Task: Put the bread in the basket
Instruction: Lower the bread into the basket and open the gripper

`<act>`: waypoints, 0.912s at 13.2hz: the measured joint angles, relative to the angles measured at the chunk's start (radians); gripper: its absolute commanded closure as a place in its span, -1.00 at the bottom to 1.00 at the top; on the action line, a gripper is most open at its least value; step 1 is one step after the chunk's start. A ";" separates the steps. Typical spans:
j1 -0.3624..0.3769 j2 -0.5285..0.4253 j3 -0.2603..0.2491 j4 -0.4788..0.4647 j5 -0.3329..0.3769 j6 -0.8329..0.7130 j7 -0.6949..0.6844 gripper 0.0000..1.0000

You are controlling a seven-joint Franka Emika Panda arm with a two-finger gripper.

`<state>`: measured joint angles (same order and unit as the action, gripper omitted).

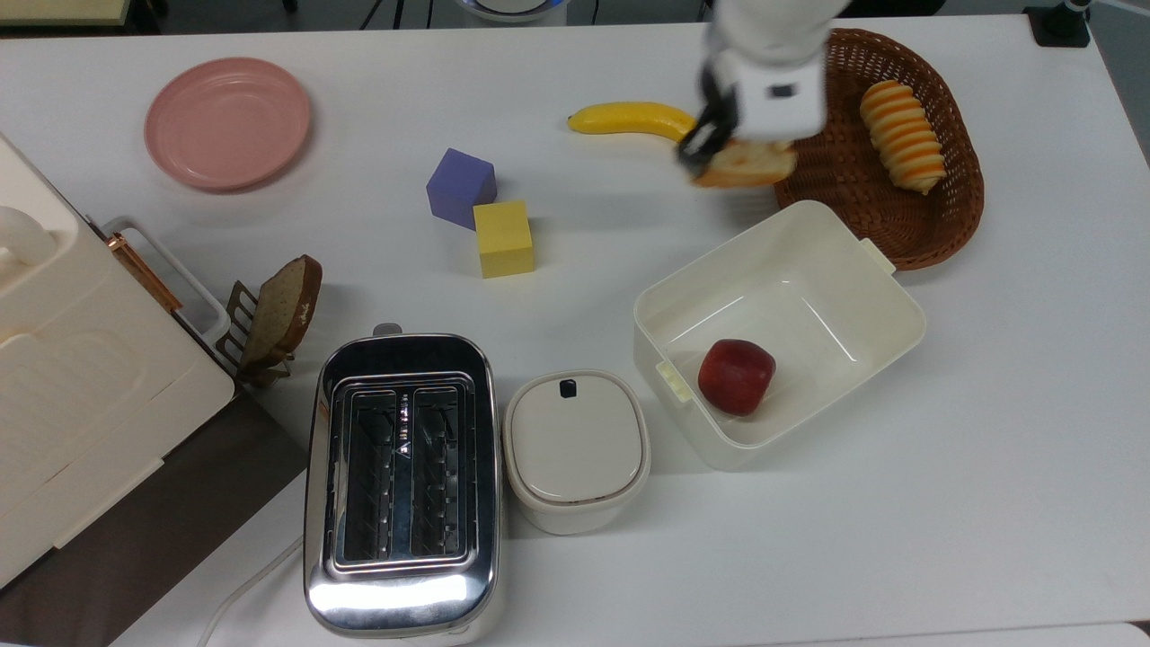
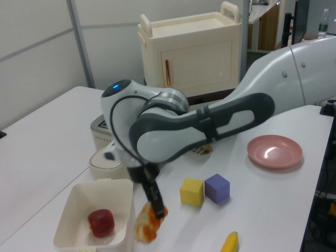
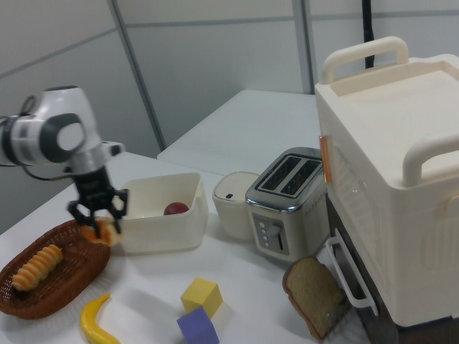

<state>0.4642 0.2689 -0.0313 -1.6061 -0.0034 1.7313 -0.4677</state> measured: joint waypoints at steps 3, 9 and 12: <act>0.134 0.013 0.003 0.003 0.002 -0.002 0.205 -1.00; 0.186 0.052 -0.003 0.012 0.001 0.014 0.439 -1.00; 0.105 -0.014 -0.003 0.036 -0.002 -0.052 0.573 -1.00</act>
<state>0.5687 0.2547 -0.0339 -1.5701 -0.0058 1.6797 0.1051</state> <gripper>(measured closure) 0.000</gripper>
